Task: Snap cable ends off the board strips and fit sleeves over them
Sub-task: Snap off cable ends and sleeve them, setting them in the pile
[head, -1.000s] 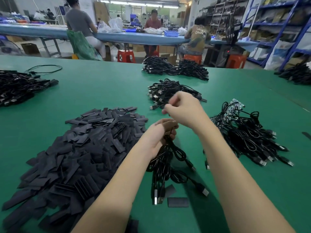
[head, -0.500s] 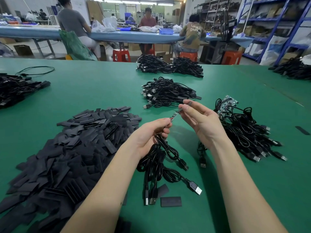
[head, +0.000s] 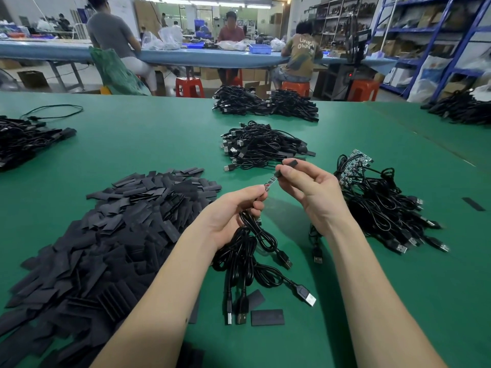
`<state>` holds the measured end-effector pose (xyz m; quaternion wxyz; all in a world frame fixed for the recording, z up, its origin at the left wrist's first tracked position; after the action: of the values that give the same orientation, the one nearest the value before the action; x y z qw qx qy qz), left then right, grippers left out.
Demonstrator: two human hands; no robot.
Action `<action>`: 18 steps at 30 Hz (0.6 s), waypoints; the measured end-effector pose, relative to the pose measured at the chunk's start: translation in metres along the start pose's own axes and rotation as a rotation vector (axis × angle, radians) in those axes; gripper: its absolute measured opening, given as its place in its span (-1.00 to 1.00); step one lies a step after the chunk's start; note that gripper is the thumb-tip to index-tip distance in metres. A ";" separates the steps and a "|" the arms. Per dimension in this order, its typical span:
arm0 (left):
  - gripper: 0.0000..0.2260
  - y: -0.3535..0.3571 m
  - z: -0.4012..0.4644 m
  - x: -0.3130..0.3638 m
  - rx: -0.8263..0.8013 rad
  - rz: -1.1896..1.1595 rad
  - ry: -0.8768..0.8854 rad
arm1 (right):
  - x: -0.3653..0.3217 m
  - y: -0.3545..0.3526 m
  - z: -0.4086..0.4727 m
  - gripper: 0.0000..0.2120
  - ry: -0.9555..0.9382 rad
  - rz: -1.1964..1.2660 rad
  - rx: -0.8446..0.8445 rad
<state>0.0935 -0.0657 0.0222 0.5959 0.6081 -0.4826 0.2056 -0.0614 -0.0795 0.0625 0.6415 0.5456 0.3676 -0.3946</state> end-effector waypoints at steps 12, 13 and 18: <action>-0.92 -0.004 -0.011 0.021 -0.167 0.364 0.072 | -0.002 -0.006 -0.010 -0.84 0.229 0.013 -0.262; -0.93 -0.004 -0.011 0.021 -0.173 0.363 0.077 | -0.002 -0.006 -0.010 -0.83 0.227 0.014 -0.282; -0.92 -0.006 -0.010 0.022 -0.156 0.328 0.099 | -0.004 0.000 -0.011 -0.83 0.148 0.018 -0.327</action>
<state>0.1118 -0.0649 0.0396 0.6227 0.4623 -0.5598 0.2918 -0.0637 -0.0679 0.0649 0.6965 0.4647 0.4681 -0.2826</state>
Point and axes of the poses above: each hand's wrist, its own z-axis towards the middle knuckle, its own y-axis out of the palm, x = y × z, the point moved 5 cm from there along z, towards the middle knuckle, and after that the axes turned 3 degrees about z, right-handed, at the moved point
